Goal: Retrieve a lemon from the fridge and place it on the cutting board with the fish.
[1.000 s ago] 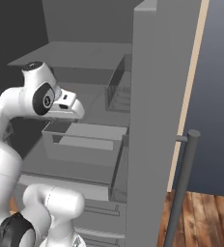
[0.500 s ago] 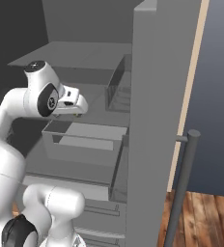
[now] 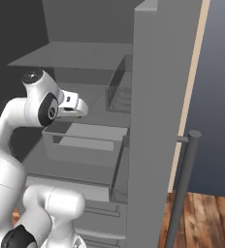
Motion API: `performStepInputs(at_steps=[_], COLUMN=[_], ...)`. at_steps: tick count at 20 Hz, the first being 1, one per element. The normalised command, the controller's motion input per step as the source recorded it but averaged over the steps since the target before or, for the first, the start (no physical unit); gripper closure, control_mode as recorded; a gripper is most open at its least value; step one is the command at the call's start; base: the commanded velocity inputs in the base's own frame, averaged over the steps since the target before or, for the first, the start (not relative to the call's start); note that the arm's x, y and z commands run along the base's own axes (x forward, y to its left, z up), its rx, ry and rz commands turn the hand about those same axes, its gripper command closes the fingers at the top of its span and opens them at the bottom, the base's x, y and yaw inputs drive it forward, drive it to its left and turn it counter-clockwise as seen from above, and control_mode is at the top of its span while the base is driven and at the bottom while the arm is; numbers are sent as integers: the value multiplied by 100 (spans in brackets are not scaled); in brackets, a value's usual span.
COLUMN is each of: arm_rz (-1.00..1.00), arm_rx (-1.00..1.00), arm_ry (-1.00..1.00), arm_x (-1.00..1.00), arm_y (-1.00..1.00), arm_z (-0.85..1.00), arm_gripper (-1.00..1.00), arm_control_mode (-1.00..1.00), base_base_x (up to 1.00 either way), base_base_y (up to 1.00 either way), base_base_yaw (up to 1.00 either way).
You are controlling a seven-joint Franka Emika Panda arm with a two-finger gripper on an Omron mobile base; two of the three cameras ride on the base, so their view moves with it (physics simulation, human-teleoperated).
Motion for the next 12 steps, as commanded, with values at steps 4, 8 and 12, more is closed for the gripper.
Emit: performStepInputs(at_steps=[4, 8, 12], arm_rz=[0, 0, 0], arm_rx=[2, 5, 7], arm_ry=[-11, -4, 0], arm_x=[30, 31, 38], arm_y=[9, 13, 18], arm_z=[0, -1, -5], arm_gripper=[-100, -100, -100], arm_control_mode=[-100, -100, -100], base_base_x=[0, 0, 0], base_base_y=[0, 0, 0], base_base_yaw=[0, 0, 0])
